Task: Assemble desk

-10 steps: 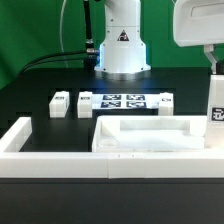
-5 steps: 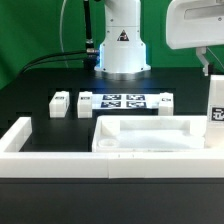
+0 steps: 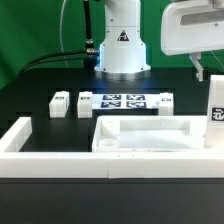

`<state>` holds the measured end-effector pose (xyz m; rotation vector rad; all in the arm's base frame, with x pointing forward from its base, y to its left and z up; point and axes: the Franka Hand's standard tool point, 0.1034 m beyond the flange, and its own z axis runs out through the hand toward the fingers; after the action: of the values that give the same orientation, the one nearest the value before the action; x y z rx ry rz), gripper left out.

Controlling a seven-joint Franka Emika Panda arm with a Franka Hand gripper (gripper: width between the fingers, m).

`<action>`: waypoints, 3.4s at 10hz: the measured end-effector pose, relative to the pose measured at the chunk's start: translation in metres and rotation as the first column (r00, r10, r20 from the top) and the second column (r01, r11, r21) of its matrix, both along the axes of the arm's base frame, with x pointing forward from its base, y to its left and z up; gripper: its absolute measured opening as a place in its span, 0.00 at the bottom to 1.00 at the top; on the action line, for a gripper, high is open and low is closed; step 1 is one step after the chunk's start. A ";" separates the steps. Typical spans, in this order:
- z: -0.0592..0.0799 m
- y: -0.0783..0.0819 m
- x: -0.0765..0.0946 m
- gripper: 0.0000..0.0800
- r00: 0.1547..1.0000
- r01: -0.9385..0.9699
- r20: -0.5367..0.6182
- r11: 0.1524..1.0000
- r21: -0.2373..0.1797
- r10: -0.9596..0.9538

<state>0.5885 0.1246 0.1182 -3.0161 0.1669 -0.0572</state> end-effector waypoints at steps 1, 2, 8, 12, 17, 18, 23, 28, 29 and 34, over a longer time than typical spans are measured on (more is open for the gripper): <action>-0.004 -0.014 -0.005 0.81 1.000 0.011 0.016 1.000 0.020 -0.011; -0.013 -0.034 -0.021 0.81 0.999 0.013 0.037 1.000 0.010 -0.013; -0.035 -0.074 -0.062 0.81 0.999 0.037 0.016 0.999 -0.009 -0.037; -0.055 -0.099 -0.097 0.81 0.978 0.203 -0.062 0.979 0.017 -0.201; -0.065 -0.099 -0.119 0.81 0.958 0.230 -0.186 0.972 0.038 -0.219; -0.066 -0.098 -0.123 0.81 0.928 0.278 -0.271 0.959 0.046 -0.256; -0.072 -0.091 -0.144 0.81 0.744 0.375 -0.617 0.924 0.069 -0.256; -0.072 -0.088 -0.141 0.81 0.514 0.369 -0.852 0.922 0.115 -0.100; -0.074 -0.091 -0.144 0.81 0.460 0.373 -0.885 0.920 0.120 -0.071; -0.084 -0.078 -0.146 0.81 0.345 0.362 -0.938 0.922 0.137 0.004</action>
Offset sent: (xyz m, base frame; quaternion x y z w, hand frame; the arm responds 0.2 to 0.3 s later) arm -0.0629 -0.0532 -0.0205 0.0325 -0.0070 0.0109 0.9994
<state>0.4422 0.0461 0.0340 -2.2513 0.5433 1.5458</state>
